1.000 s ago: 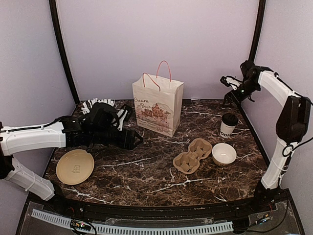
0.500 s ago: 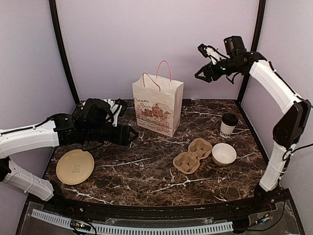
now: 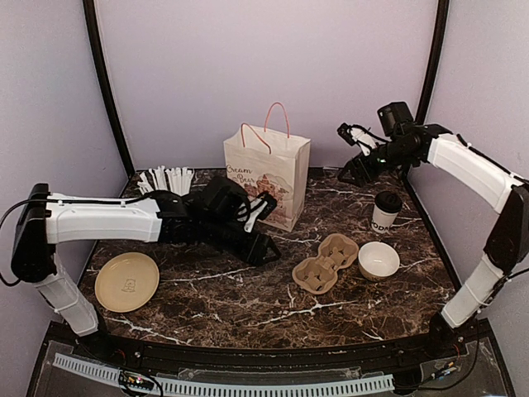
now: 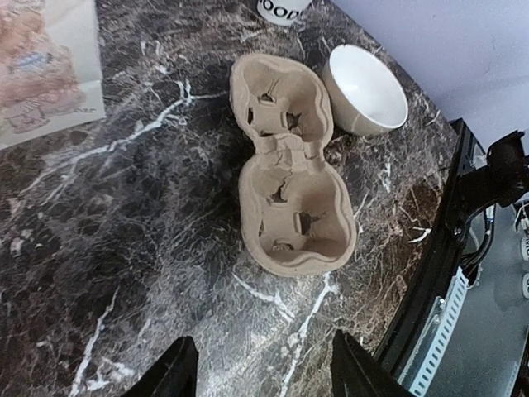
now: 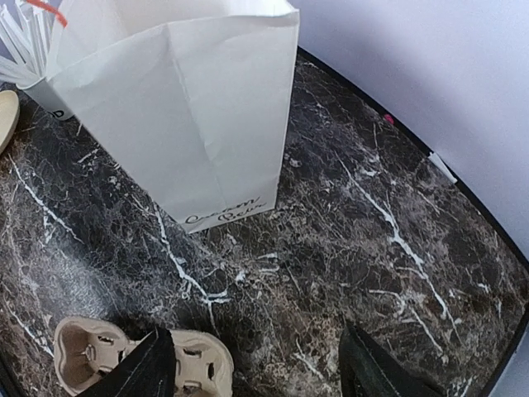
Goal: Pack the takeout coffee
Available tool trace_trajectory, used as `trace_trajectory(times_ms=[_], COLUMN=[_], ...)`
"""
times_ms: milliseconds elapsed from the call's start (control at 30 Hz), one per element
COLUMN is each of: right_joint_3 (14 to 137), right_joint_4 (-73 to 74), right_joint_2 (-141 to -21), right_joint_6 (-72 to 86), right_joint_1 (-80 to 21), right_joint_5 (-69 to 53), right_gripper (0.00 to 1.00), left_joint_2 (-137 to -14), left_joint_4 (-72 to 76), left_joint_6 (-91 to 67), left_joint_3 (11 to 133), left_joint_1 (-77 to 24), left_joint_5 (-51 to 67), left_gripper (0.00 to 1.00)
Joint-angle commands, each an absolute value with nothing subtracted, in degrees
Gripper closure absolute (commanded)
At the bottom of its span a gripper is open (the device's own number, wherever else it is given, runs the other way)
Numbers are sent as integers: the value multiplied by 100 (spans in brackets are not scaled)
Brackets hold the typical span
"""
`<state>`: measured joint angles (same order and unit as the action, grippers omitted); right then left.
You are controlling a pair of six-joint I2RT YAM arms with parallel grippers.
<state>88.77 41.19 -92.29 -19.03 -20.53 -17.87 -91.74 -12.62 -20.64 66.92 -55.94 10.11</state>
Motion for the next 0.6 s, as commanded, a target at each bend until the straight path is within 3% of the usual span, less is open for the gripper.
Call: trace_trajectory(times_ms=[0, 233, 567], right_joint_3=[8301, 7595, 7477], right_joint_4=[3731, 3629, 3619], right_joint_2=[-8434, -7799, -7738], right_joint_6=[-1908, -1839, -1759], right_joint_1=[-1962, -1818, -1618], right_joint_5=[-1317, -1152, -1289], right_gripper=[31, 29, 28], left_joint_2=[-10129, -11411, -12126], left_joint_4=[-1766, -2227, -2497], left_joint_6=[-2006, -1973, -1792], left_joint_3=[7529, 8733, 9189], left_joint_1=[-5748, -5800, -5801], left_joint_5=[1174, 1276, 1265], left_gripper=[39, 35, 38])
